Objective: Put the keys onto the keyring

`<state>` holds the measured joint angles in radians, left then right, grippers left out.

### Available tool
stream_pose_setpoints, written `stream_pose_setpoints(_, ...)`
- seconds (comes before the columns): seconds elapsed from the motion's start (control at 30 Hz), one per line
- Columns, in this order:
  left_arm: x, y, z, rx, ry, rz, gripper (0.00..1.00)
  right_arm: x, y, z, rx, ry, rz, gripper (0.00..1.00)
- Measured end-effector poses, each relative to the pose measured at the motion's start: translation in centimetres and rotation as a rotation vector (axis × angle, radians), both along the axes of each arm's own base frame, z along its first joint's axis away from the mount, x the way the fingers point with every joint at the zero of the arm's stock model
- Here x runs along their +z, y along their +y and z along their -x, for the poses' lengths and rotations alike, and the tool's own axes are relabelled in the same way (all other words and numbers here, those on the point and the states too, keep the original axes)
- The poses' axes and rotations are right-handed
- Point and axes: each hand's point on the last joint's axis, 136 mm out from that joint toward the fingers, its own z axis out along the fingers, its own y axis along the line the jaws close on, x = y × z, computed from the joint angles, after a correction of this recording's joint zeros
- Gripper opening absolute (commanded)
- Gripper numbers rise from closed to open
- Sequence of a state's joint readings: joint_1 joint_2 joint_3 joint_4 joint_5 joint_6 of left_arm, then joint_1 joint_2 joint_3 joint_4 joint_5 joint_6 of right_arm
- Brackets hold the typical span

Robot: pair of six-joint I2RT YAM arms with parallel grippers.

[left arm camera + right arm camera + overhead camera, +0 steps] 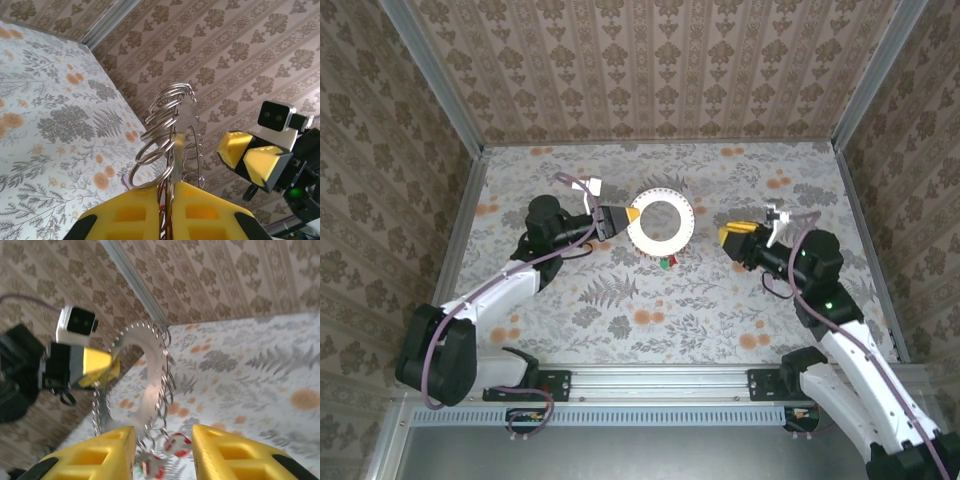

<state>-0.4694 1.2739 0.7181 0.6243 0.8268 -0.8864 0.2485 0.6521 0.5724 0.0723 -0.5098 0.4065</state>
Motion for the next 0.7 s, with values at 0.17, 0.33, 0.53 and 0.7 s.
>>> stream_pose_setpoints(0.17, 2.1, -0.4, 0.4, -0.050, -0.050, -0.028, 0.00, -1.1, 2.2, 2.1, 0.093, -0.138, 0.156, 0.25)
stream_pose_setpoints(0.33, 4.1, -0.7, 0.7, -0.097, -0.101, -0.091, 0.00, -2.1, 5.2, 3.8, 0.168, -0.282, 0.324, 0.19)
stream_pose_setpoints(0.53, 5.1, -0.6, 1.6, -0.132, -0.130, -0.127, 0.00, -3.5, 7.4, 4.4, 0.181, -0.436, 0.480, 0.13)
stream_pose_setpoints(0.7, 4.8, -0.5, 1.8, -0.140, -0.120, -0.142, 0.00, -3.7, 9.0, 4.8, 0.179, -0.537, 0.566, 0.11)
